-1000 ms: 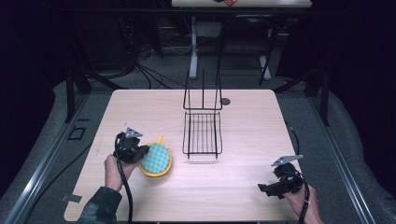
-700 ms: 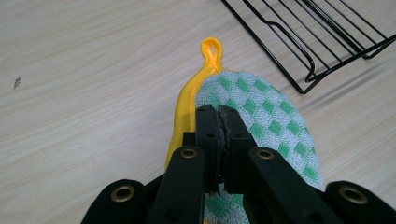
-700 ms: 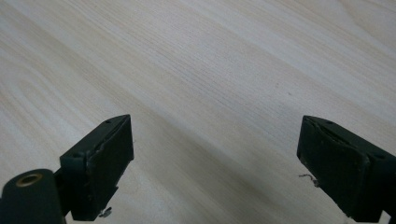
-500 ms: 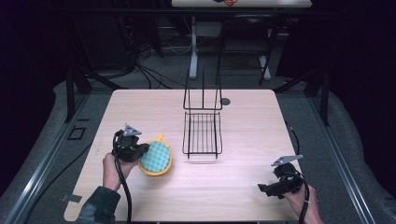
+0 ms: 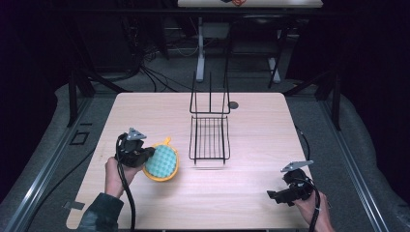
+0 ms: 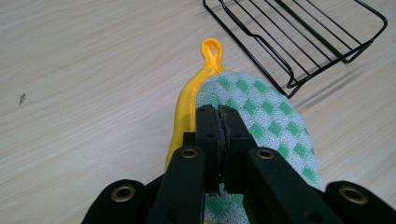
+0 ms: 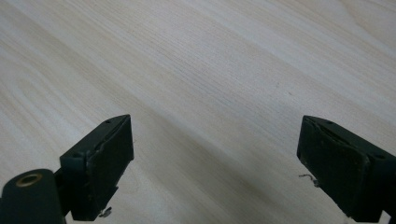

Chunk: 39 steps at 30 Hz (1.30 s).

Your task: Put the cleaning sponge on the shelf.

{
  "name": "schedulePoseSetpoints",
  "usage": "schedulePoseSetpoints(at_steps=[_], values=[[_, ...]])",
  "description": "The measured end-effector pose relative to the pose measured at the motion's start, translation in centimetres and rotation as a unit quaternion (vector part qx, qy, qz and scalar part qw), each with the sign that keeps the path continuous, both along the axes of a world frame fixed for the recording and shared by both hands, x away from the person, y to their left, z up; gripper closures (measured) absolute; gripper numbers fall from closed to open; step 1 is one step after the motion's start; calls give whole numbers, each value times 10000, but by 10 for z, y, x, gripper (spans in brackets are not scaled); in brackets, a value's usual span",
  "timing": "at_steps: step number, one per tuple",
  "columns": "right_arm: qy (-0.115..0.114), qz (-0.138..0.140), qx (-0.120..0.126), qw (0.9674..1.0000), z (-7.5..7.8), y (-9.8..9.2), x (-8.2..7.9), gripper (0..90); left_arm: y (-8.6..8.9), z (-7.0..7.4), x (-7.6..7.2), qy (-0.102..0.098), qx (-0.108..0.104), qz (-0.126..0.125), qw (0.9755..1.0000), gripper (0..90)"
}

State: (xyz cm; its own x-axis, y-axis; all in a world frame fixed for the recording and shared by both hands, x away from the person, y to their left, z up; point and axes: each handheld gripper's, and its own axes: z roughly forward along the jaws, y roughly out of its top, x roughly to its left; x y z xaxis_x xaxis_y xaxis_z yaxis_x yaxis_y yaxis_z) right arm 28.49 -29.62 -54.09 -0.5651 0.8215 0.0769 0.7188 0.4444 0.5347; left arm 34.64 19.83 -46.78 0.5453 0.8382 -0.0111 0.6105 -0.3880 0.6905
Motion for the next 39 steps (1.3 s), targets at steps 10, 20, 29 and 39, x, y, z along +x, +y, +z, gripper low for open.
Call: schedulePoseSetpoints(at_steps=[10, 20, 29, 39], values=[[26, -27, 9, 10000, 0, 1, 0, 104, -1, 7, -3, -73, -12, -65, 10000, 881], [21, -26, 23, 10000, -1, 1, 0, 104, -4, 16, -4, -124, 37, -124, 9998, 881], [46, -26, 16, 10000, 0, 0, 0, 103, -6, 31, -4, -255, 46, -146, 9996, 881], [26, -30, 16, 10000, 0, 1, 0, 104, -11, 42, -1, -344, 81, -214, 9991, 881]])
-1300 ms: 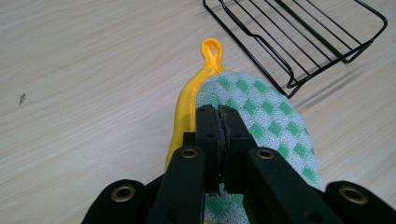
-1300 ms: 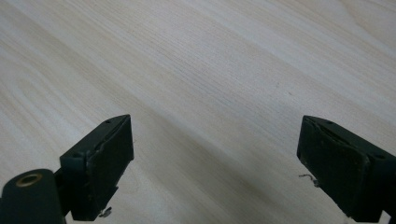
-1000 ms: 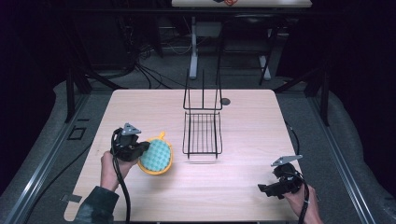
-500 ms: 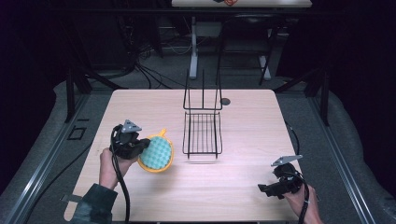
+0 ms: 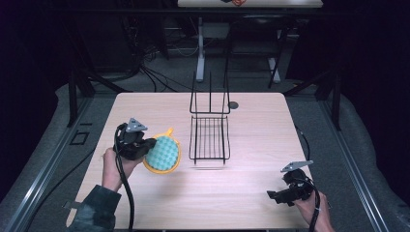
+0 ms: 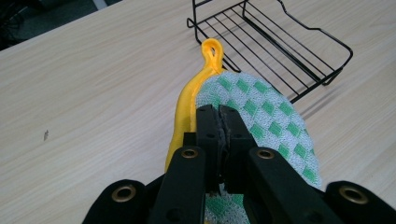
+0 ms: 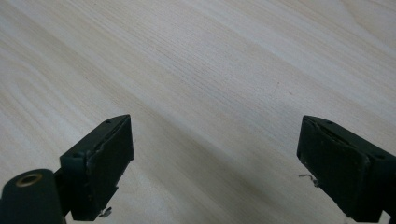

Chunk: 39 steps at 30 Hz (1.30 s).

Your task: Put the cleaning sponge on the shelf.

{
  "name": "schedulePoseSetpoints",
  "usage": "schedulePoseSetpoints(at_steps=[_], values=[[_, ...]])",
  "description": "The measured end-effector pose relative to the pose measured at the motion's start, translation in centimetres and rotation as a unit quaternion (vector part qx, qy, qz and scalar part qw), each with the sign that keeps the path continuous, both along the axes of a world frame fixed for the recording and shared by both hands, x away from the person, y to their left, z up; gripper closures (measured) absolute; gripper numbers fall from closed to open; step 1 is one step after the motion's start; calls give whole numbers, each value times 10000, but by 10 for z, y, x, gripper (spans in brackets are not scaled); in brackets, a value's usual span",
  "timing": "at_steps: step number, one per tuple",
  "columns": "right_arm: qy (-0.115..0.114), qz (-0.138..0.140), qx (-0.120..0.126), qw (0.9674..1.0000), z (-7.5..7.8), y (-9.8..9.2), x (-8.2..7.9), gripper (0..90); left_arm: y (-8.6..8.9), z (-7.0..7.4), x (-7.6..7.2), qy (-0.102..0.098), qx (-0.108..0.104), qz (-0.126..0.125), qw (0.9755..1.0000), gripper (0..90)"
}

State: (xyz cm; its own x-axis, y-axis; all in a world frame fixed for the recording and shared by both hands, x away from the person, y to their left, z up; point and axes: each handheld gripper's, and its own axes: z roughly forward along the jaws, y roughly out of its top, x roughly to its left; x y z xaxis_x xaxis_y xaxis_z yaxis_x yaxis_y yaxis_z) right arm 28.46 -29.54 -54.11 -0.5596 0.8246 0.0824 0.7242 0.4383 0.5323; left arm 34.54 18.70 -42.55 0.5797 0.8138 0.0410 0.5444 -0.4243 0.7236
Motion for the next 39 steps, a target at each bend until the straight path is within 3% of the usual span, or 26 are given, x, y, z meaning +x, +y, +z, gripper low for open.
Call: schedulePoseSetpoints(at_steps=[25, 39], values=[[8, 20, -54, 10000, 0, -1, 0, 104, -36, 19, 19, -212, -19, -252, 9995, 881], [25, 19, -5, 10000, -1, 0, 0, 104, -57, 8, 39, -197, -192, -240, 9993, 882]])
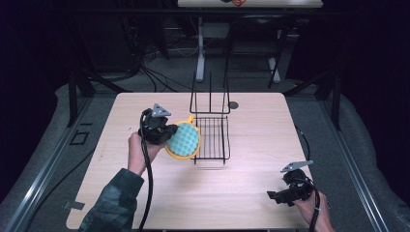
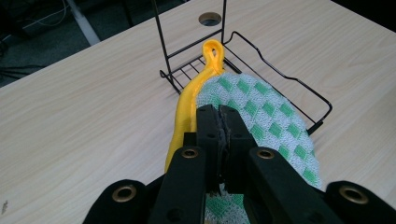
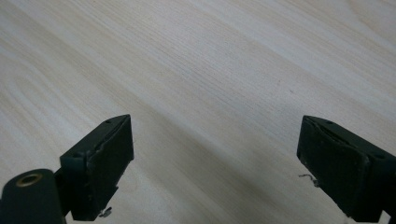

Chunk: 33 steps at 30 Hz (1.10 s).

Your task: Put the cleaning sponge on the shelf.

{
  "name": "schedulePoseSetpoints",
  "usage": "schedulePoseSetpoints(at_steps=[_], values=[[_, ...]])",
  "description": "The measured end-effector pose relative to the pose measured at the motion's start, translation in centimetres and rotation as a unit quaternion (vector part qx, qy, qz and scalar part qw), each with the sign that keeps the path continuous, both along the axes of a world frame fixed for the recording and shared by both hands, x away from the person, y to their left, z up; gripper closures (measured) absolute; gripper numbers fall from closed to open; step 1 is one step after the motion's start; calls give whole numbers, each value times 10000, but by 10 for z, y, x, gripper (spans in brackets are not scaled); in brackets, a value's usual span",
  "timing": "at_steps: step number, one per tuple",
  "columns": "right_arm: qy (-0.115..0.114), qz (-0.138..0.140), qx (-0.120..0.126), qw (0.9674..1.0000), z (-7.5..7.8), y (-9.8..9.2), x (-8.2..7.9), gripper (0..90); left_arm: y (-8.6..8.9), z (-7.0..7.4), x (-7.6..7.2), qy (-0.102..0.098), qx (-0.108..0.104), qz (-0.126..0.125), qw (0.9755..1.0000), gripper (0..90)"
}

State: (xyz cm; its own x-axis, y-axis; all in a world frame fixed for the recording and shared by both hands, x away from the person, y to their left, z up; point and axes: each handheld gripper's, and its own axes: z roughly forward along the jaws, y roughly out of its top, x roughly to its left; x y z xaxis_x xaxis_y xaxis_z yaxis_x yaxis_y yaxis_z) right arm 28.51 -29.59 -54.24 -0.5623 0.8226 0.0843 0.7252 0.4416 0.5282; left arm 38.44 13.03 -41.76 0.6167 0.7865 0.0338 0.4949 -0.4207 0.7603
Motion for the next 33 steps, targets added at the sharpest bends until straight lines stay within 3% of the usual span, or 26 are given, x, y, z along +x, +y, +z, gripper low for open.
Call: schedulePoseSetpoints(at_steps=[10, 19, 33], values=[[2, 1, 0, 10000, 0, 0, 0, 104, -10, -11, 14, 25, -320, 101, 9994, 882], [6, 2, 7, 10000, -1, 1, 0, 104, -21, -26, 24, 136, -422, 137, 9989, 882], [5, 8, -6, 10000, 0, 1, 0, 104, -40, -45, 31, 127, -648, 254, 9975, 882]])
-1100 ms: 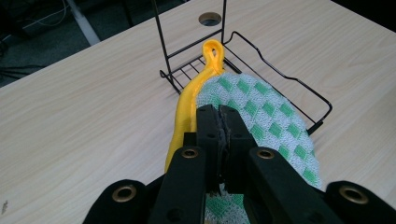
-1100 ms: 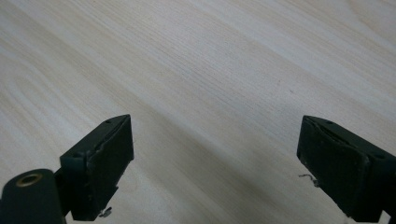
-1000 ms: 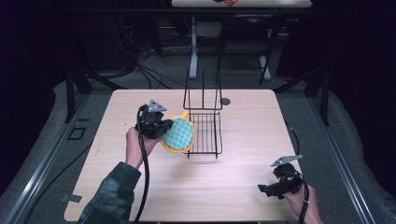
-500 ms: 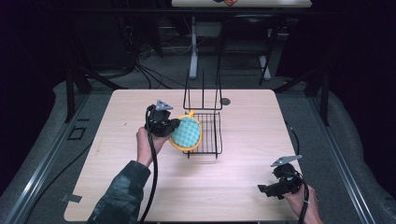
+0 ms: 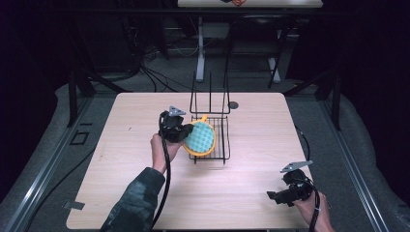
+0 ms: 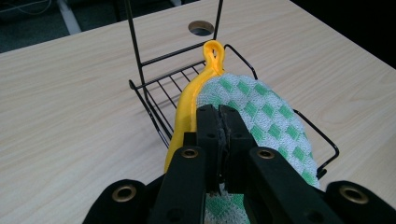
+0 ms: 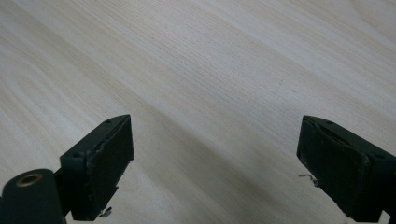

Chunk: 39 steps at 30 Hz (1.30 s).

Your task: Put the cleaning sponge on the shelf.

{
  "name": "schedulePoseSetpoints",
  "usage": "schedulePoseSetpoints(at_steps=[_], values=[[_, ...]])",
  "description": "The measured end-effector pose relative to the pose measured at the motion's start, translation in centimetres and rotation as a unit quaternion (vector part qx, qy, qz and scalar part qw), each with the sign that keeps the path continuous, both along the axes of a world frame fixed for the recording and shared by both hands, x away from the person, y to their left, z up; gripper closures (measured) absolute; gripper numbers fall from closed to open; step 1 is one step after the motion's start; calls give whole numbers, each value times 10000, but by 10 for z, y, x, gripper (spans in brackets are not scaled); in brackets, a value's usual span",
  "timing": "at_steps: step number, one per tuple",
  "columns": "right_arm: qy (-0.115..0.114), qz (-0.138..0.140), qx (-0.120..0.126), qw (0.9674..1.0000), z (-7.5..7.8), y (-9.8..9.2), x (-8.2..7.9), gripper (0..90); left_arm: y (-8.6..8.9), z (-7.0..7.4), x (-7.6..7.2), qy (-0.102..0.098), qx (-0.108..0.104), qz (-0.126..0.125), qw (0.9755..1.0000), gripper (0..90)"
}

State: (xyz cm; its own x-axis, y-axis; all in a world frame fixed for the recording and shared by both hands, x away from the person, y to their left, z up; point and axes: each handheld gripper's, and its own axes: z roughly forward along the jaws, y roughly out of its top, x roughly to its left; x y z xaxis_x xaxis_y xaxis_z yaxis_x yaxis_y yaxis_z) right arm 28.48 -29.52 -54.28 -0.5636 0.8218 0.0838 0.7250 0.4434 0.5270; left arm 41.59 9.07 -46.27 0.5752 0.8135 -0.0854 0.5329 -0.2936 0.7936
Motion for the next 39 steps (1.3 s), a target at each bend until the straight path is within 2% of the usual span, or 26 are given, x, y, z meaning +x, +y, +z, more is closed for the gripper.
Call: schedulePoseSetpoints(at_steps=[5, 10, 20, 22, 39], values=[[2, 23, -9, 10000, 0, 0, 0, 104, -6, -12, 4, -16, -10, 115, 9999, 881], [-10, 38, -23, 10000, 0, -1, 0, 104, -11, -23, 9, 55, -141, 274, 9995, 881], [7, 27, -5, 10000, 0, 0, 0, 104, -22, -41, 13, 90, -92, 421, 9990, 880], [5, 28, -6, 10000, 0, 0, 0, 105, -23, -44, 14, 95, -146, 515, 9985, 880], [-1, 39, 3, 10000, 0, 0, 0, 105, -37, -58, 19, 190, -115, 687, 9974, 879]])
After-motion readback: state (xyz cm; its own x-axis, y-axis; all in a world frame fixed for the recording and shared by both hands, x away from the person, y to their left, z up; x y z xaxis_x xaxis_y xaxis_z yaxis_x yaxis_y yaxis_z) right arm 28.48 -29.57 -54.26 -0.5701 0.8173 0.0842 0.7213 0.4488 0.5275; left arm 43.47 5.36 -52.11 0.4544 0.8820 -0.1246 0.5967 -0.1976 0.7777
